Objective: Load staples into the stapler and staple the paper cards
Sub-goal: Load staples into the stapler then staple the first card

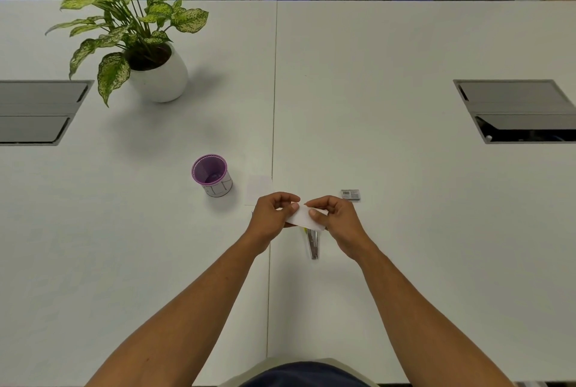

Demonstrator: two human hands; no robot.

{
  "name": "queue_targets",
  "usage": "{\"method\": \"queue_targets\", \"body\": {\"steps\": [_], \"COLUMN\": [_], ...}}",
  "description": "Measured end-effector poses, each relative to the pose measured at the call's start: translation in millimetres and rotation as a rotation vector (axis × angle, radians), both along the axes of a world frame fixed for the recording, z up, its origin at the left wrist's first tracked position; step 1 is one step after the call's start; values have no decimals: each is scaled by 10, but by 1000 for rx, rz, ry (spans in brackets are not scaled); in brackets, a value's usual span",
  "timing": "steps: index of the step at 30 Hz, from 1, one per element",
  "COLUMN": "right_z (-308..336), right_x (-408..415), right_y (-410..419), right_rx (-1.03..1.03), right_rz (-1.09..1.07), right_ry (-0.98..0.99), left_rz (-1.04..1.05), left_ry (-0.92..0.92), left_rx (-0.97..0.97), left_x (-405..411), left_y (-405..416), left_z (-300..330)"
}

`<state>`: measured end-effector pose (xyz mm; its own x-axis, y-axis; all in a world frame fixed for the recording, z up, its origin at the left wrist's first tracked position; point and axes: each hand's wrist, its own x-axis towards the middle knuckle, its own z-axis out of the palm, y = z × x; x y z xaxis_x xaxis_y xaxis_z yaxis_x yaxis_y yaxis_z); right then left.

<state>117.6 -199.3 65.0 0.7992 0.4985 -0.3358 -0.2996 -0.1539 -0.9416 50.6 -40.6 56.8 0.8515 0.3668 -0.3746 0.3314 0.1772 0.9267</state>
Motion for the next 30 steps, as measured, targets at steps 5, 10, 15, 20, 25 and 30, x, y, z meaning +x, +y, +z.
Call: {"method": "queue_targets", "body": {"steps": [5,10,15,20,25,30], "right_z": [17,27,-15,3,-14,-59], "right_x": [3,-1,6,-25,-58,-72], "right_y": [16,16,26,53,46,13], "right_rx": [8,-33,-254,-310,-376,-424], "right_rz": [-105,-83,-52,-34,40,83], "right_ry": [150,164,-70,-183,-245,-282], "left_rz": [11,8,3,-31,-145,-239], "left_ry": [10,14,67,77,142,168], "left_rx": [28,65,125,168,171,56], "left_x": [6,1,-2,-14,-37,-89], "left_y": [17,32,-2,-62,-21,16], "left_z": [-16,-27,-23,-4,23,24]}}
